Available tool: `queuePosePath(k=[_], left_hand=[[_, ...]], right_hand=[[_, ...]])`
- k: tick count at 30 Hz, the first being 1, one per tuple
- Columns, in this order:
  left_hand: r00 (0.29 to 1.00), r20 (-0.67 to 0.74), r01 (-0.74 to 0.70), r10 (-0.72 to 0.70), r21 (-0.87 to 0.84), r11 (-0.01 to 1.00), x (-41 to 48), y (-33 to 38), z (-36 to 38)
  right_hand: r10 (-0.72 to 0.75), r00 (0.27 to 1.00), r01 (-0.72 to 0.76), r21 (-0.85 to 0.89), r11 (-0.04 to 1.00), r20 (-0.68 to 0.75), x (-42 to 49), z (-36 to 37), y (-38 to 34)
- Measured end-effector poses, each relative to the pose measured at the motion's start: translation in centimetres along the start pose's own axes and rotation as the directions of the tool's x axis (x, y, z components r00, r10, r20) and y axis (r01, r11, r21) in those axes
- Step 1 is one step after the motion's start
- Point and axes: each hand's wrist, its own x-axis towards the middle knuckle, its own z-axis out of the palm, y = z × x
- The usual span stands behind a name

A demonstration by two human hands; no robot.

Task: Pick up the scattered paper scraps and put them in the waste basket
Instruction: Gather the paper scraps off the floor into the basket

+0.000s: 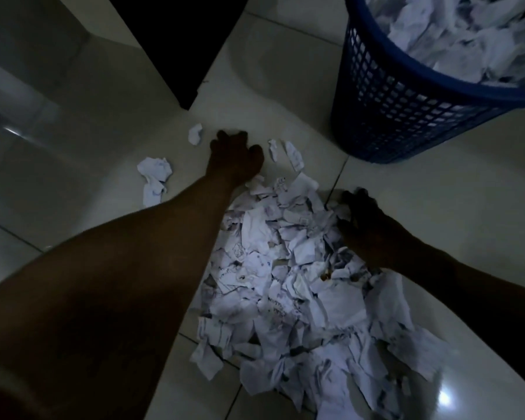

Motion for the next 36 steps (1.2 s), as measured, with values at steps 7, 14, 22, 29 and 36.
queuePosePath(k=[7, 14, 22, 29, 36], left_hand=[[0.947, -0.272, -0.159, 0.173, 0.071, 0.985, -1.3, -1.7, 0.6], [1.0, 0.028, -0.017, 0.013, 0.135, 0.991, 1.1, -3.3, -2.5], [0.978, 0.036, -0.21, 0.208, 0.122, 0.97, -2.9, -2.7, 0.9], [0.901, -0.387, -0.18, 0.196, 0.077, 0.981, -6.2, -5.9, -0.5], [0.98, -0.01, 0.201, -0.2, 0.026, 0.979, -4.5, -11.3, -1.6]], right_hand=[[-0.177, 0.96, 0.178, -0.014, 0.984, -0.217, 1.7, -0.3, -3.1], [-0.034, 0.989, 0.047, -0.084, 0.995, 0.147, 6.5, 1.3, -7.6], [-0.03, 0.972, 0.062, -0.132, 0.989, 0.233, 6.4, -0.2, -7.6], [-0.117, 0.98, 0.126, -0.046, 0.991, 0.158, 5.9, -0.7, -7.8], [0.06, 0.981, -0.038, -0.12, 0.992, 0.186, 6.9, -1.2, -11.2]])
